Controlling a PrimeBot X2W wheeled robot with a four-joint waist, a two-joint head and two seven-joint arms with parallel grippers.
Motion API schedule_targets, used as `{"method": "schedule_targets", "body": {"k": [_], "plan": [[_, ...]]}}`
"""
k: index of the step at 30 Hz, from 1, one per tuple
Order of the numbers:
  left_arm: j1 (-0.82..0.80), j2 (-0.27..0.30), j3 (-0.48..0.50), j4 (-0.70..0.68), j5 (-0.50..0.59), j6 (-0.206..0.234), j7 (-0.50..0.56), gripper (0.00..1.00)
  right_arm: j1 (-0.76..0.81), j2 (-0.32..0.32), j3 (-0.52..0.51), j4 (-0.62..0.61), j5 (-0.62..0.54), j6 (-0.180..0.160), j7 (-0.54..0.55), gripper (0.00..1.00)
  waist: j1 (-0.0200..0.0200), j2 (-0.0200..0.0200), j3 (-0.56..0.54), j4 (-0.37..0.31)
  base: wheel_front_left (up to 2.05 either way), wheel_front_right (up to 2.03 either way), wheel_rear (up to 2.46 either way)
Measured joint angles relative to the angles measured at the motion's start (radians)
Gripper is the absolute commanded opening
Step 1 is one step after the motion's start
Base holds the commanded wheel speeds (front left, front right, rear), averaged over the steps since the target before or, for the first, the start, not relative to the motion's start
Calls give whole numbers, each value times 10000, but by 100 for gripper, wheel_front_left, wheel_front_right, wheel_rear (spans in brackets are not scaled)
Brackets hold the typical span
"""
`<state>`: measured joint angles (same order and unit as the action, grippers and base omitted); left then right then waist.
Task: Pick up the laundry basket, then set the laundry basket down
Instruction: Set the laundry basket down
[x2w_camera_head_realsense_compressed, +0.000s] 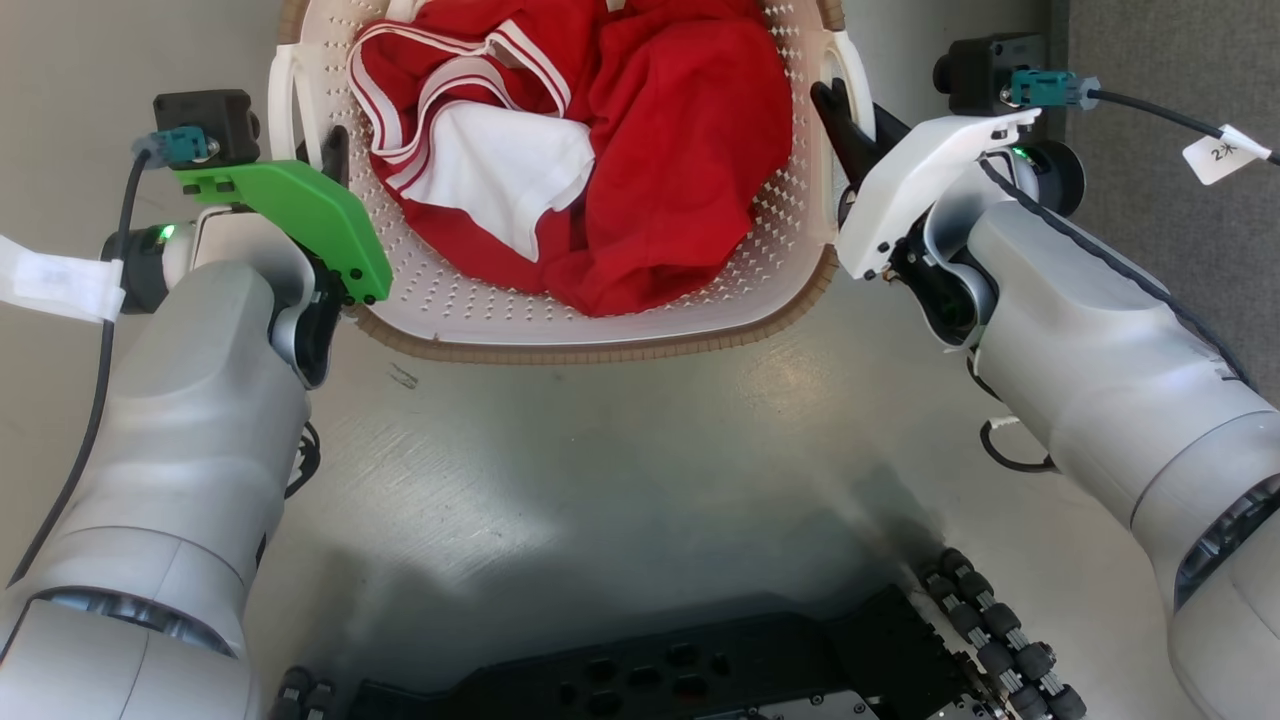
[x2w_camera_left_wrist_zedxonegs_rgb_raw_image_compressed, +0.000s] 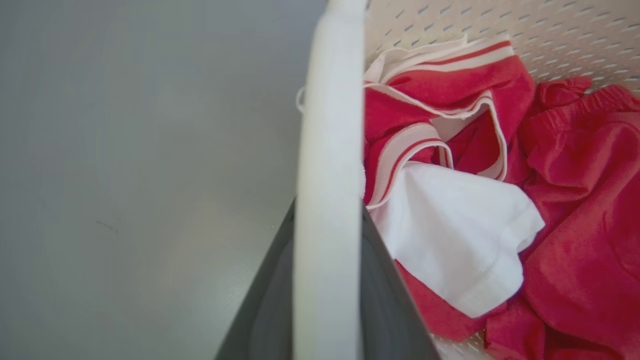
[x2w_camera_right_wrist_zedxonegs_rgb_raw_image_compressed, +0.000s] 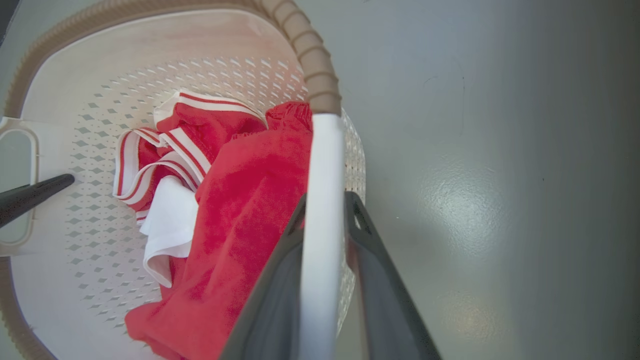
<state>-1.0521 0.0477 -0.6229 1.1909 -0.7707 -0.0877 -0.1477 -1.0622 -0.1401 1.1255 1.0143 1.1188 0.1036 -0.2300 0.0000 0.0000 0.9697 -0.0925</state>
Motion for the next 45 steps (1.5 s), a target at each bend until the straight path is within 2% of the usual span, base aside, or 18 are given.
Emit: {"method": "schedule_targets", "body": {"k": [1, 2, 3, 4, 10, 25, 45], "plan": [[-21, 0, -17, 33, 0, 0, 2, 7, -1, 2, 8, 4, 2, 0, -21, 52, 0, 0, 0, -5, 0, 0, 0], [-47, 0, -25, 67, 0, 0, 2, 7, -2, 12, 21, 6, 4, 2, -42, 52, 0, 0, 0, -10, 0, 0, 0], [-73, -2, -23, 115, 0, 0, 10, 64, -6, 17, 42, 4, 4, 35, -73, 100, 0, 0, 0, -15, 0, 0, 0], [-89, -4, -21, 174, 0, 0, 36, 100, -8, 48, 58, 0, 4, 109, -73, 100, 0, 0, 1, -19, 0, 0, 0], [-98, -52, -59, 291, 0, -12, 59, 100, -36, 336, 65, -23, 92, 198, -84, 100, 0, 0, -27, -44, 0, 0, 0], [-123, -59, -163, 600, 0, -15, -4, 100, -124, 380, 56, 454, 249, 205, -163, 100, 0, 0, -446, -112, 0, 0, 0], [1064, 75, -247, 865, 15, -138, -483, 100, 855, 472, -477, 673, 514, 205, -176, 100, 0, 0, -2182, -309, 0, 0, 0]]}}
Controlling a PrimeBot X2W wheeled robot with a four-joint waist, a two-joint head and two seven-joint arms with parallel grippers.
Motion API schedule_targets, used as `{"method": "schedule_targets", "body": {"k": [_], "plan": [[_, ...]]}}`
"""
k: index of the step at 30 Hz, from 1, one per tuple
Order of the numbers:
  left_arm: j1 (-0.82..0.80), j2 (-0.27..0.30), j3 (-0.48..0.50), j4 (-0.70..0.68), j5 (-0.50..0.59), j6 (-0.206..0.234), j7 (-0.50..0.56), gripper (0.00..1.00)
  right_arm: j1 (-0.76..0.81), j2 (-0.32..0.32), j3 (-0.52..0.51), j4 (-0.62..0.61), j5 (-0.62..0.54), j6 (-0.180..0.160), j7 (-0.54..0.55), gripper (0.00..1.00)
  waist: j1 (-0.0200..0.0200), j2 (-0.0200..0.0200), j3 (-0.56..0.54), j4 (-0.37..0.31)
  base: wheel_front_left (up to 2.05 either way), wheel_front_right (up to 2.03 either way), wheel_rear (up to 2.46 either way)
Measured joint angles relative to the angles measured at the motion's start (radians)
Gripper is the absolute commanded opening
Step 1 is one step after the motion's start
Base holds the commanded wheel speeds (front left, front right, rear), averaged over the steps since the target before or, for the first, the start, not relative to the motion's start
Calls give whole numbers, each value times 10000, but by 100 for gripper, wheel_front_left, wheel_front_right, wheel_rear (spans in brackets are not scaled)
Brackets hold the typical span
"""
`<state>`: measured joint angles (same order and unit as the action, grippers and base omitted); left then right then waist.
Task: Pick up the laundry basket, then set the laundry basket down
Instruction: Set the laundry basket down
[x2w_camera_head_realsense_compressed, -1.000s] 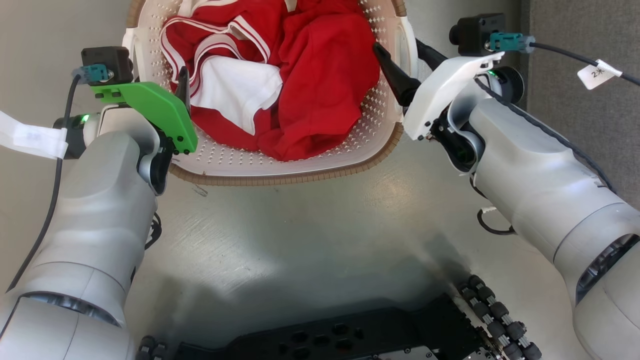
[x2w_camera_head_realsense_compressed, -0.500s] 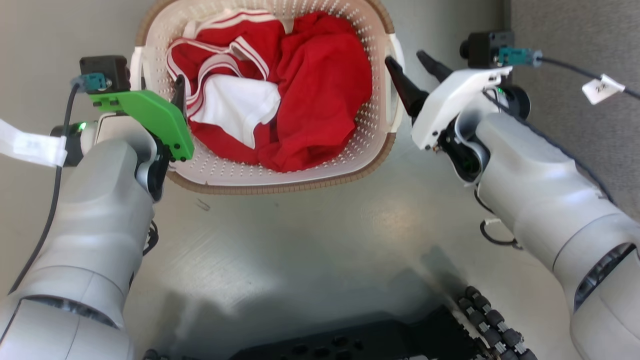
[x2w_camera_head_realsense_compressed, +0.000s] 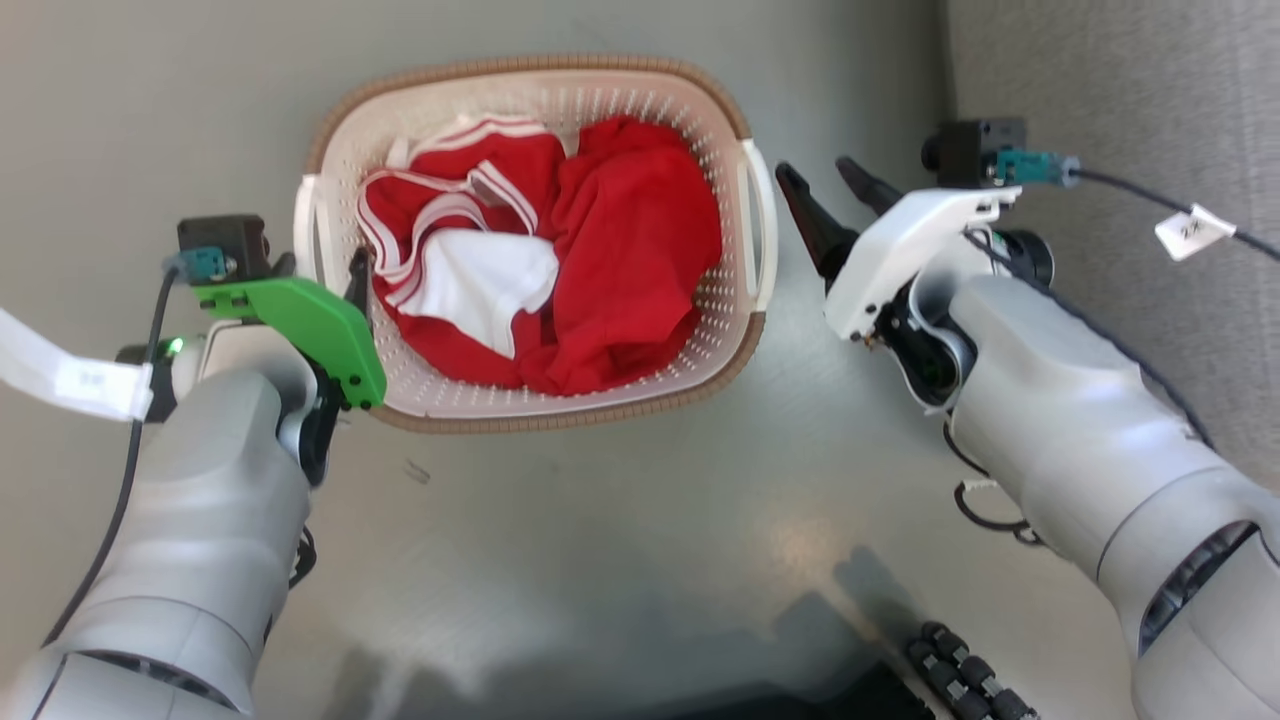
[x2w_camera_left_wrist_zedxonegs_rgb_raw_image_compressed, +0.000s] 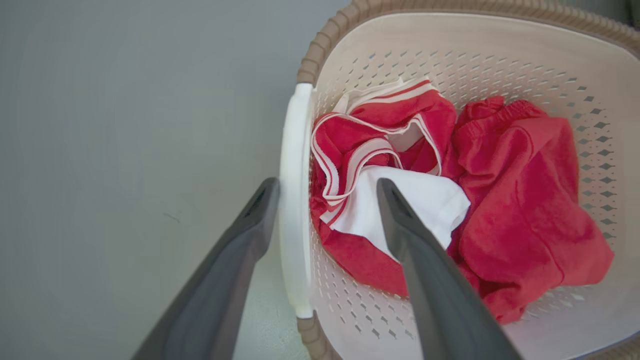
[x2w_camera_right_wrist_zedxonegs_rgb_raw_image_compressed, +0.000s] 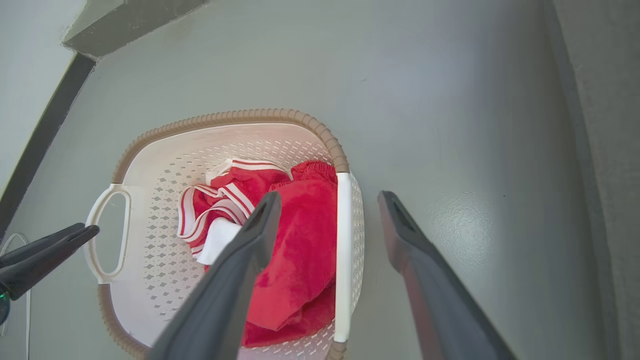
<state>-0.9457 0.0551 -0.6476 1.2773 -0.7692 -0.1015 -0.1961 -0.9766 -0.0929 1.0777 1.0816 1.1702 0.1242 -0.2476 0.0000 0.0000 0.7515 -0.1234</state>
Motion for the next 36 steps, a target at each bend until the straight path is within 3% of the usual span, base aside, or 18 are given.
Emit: {"method": "schedule_targets", "body": {"k": [14, 24, 36], "plan": [[909, 54, -10, -178, 0, -144, -458, 100, 1054, -299, -943, -92, -199, 0, -15, 100, -1, 0, -1756, -88, 0, 0, 0], [1596, 140, 88, -663, -15, -184, -529, 100, 1599, -531, -1668, -775, -970, 0, -27, 100, -1, 0, -3085, -99, 0, 0, 0], [2243, 426, 918, -2663, 63, -184, -531, 100, 2408, -1141, -2844, -2096, -2360, -104, -27, 100, -1, 0, -4551, -76, 0, 0, 0]]}}
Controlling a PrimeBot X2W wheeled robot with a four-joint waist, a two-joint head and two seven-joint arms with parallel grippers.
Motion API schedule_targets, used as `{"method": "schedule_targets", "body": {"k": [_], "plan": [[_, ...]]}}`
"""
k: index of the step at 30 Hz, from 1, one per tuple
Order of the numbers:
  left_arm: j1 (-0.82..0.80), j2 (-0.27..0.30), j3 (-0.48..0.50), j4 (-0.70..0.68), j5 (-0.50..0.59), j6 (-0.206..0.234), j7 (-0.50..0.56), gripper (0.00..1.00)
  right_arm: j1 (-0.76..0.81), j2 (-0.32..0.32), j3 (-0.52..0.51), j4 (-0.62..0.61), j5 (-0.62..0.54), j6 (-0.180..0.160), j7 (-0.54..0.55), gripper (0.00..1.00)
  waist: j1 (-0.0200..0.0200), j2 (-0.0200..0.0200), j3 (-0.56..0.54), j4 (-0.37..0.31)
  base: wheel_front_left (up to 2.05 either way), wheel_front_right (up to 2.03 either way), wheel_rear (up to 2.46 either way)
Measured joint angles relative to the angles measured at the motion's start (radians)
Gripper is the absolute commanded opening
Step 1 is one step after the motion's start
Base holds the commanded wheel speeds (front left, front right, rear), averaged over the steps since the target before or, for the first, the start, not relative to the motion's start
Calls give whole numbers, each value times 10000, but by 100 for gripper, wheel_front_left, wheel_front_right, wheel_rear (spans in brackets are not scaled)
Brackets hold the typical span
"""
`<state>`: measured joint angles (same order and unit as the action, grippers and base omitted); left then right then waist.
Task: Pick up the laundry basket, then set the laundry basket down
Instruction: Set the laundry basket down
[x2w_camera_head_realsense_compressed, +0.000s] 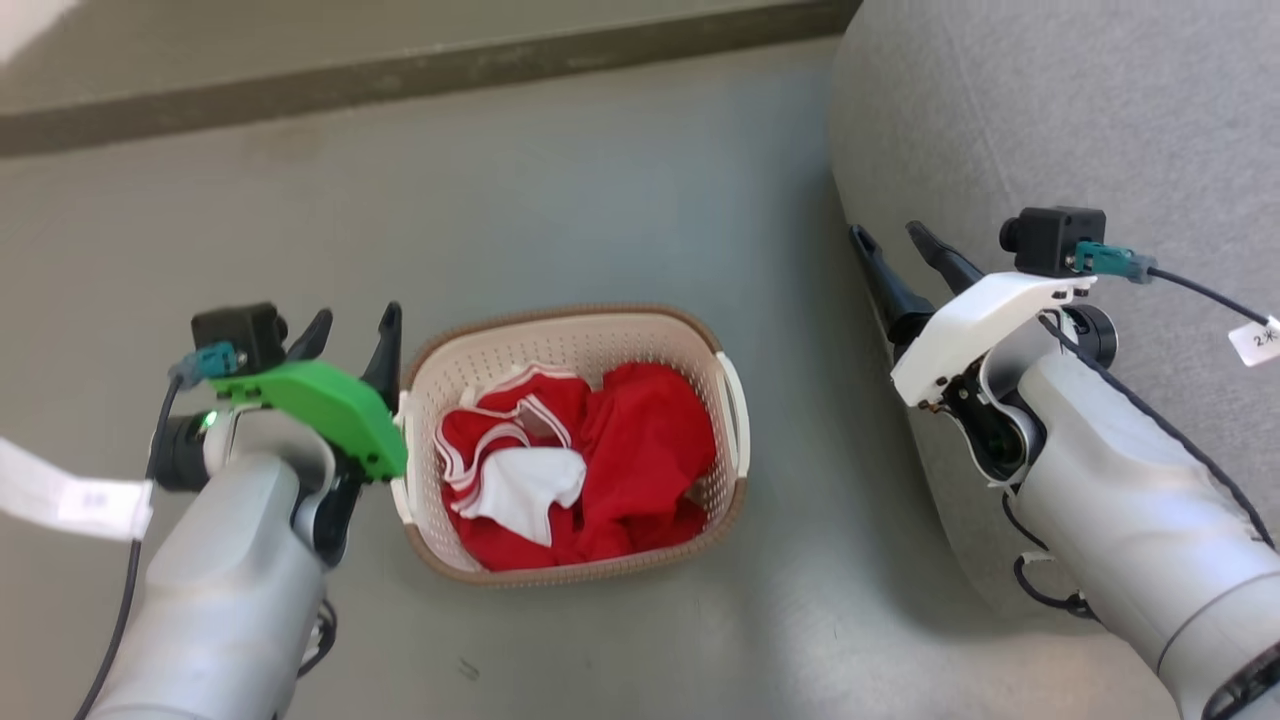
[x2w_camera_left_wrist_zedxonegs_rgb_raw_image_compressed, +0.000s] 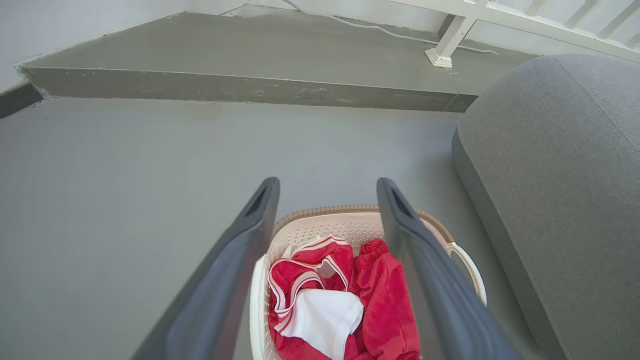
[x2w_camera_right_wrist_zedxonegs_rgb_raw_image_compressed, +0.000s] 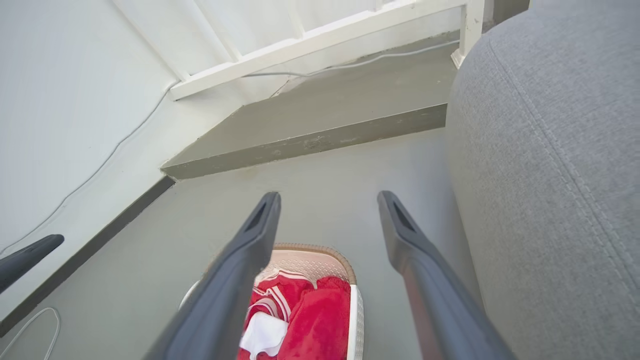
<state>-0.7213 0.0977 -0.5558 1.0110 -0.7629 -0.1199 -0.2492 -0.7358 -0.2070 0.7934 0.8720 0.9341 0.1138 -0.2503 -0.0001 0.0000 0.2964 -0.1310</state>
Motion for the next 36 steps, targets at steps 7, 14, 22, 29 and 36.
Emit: {"method": "schedule_targets", "body": {"k": [7, 14, 22, 29, 36], "plan": [[924, 226, 385, -978, 433, 46, 2, 100, 805, -38, -848, -1039, -640, -280, -2, 100, 0, 0, -750, 19, 0, 0, 0], [1694, 374, 1081, -2295, 690, 412, 0, 100, 1549, -184, -1601, -2247, -1542, -558, -2, 100, 0, 0, -1429, 1, 0, 0, 0], [2416, 504, 1843, -4176, 1375, 698, -25, 100, 2489, -656, -3009, -4029, -2638, -1235, -15, 100, 0, 0, -1937, 97, 0, 0, 0], [3306, 525, 2408, -5473, 1820, 913, -25, 100, 3371, -560, -3643, -5168, -3342, -1526, -15, 100, 0, 0, -2031, 182, 0, 0, 0], [4016, 441, 2803, -6443, 2320, 1049, -25, 100, 4191, -422, -3952, -5912, -3889, -1601, -15, 100, 0, 0, -2086, 198, 0, 0, 0]]}}
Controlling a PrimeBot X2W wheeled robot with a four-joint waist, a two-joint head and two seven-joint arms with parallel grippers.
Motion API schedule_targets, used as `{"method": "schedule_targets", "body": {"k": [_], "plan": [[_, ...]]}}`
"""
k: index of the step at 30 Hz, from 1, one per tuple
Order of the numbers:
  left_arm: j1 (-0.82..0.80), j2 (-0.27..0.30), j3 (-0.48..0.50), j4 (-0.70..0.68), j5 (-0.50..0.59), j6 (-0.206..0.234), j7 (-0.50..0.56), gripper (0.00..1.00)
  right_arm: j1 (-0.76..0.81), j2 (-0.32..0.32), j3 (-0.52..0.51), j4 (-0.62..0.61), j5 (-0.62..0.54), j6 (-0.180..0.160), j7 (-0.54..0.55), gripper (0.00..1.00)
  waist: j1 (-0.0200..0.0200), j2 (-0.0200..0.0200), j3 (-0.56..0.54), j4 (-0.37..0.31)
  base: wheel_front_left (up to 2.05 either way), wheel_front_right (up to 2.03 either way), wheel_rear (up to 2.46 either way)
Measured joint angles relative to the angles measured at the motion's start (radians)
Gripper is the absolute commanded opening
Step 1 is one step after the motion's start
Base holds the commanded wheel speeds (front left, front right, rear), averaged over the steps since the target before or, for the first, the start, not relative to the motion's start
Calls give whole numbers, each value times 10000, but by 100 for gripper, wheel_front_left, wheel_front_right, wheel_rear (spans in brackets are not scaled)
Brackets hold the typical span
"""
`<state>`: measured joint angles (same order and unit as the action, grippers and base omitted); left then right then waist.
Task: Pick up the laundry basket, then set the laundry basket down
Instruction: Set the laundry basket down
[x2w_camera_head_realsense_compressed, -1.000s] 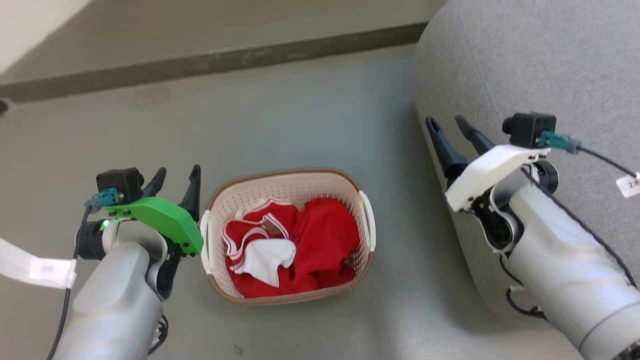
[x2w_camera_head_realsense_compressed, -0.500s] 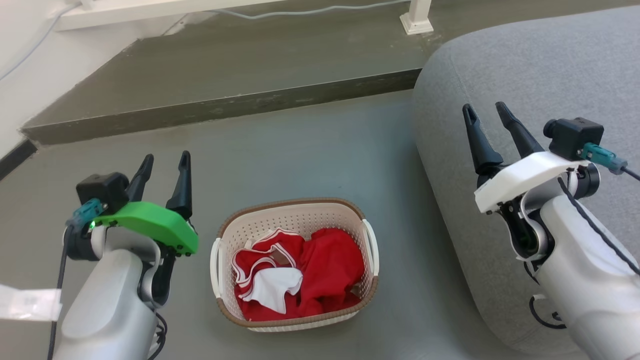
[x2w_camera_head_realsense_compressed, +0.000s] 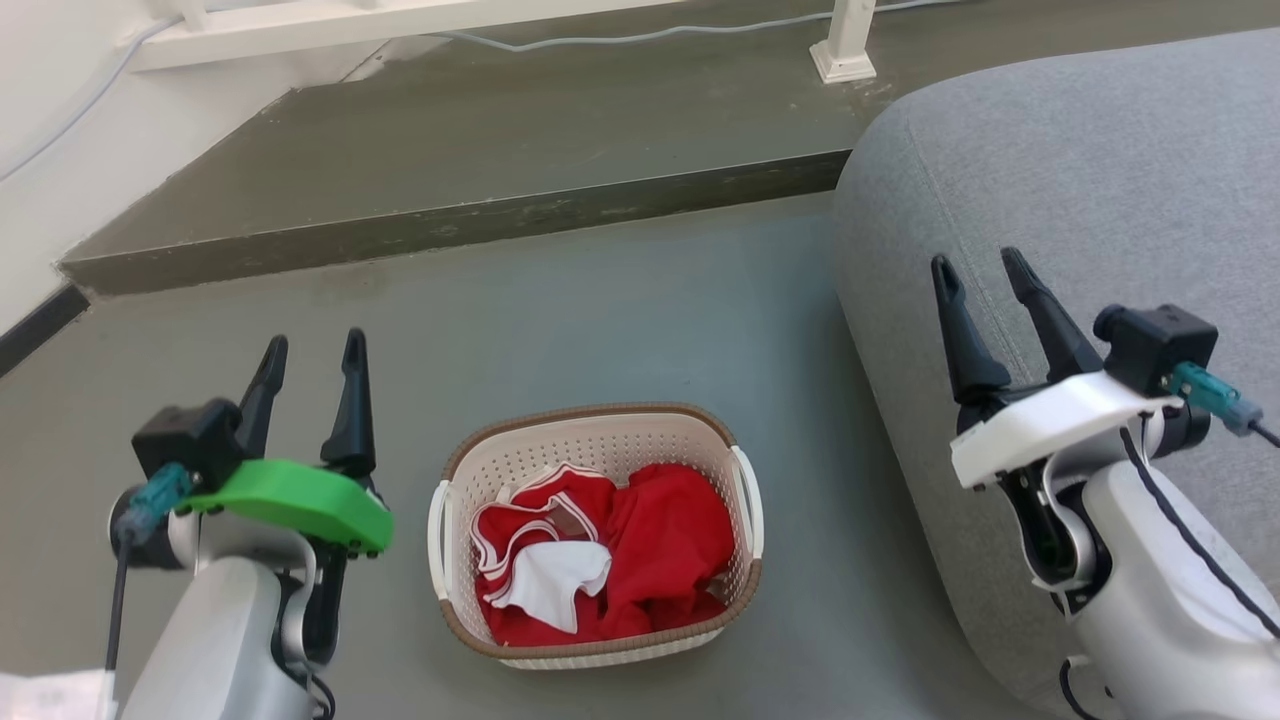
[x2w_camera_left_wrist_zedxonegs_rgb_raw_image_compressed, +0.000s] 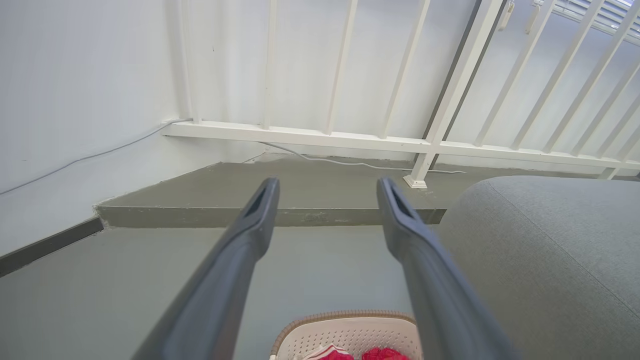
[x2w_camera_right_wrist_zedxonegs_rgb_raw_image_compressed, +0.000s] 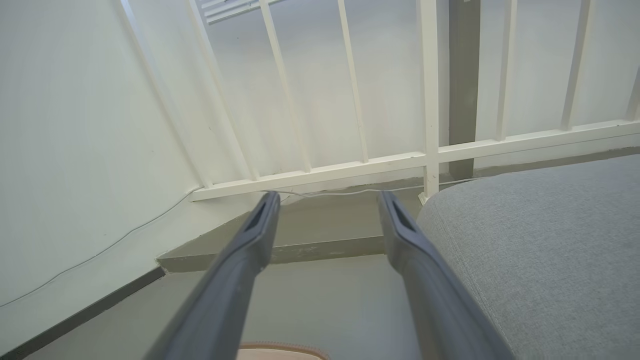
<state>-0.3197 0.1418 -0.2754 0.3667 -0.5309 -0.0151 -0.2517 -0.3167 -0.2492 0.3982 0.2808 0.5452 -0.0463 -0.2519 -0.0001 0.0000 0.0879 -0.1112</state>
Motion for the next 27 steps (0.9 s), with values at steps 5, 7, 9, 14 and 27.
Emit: {"method": "schedule_targets", "body": {"k": [5, 7, 9, 14, 27], "plan": [[473, -12, 176, -435, 192, 111, 0, 100, 424, 44, -161, -347, -267, 2, 0, 100, 0, 0, -20, -8, 0, 0, 0], [582, -25, 215, -600, 343, 163, 0, 100, 523, 50, -272, -487, -393, 2, 0, 100, 0, 0, -25, -10, 0, 0, 0], [685, -42, 276, -731, 447, 167, 0, 100, 639, 50, -360, -587, -508, 2, 0, 100, 0, 0, -28, -9, 0, 0, 0], [996, -222, 520, -1007, 545, 255, 0, 100, 930, 92, -514, -792, -629, 8, 0, 100, 0, 0, -38, 9, 0, 0, 0], [1456, -359, 813, -1523, 700, 255, 0, 100, 1459, 313, -757, -988, -815, 157, 0, 100, 0, 0, -11, 84, 0, 0, 0]]}}
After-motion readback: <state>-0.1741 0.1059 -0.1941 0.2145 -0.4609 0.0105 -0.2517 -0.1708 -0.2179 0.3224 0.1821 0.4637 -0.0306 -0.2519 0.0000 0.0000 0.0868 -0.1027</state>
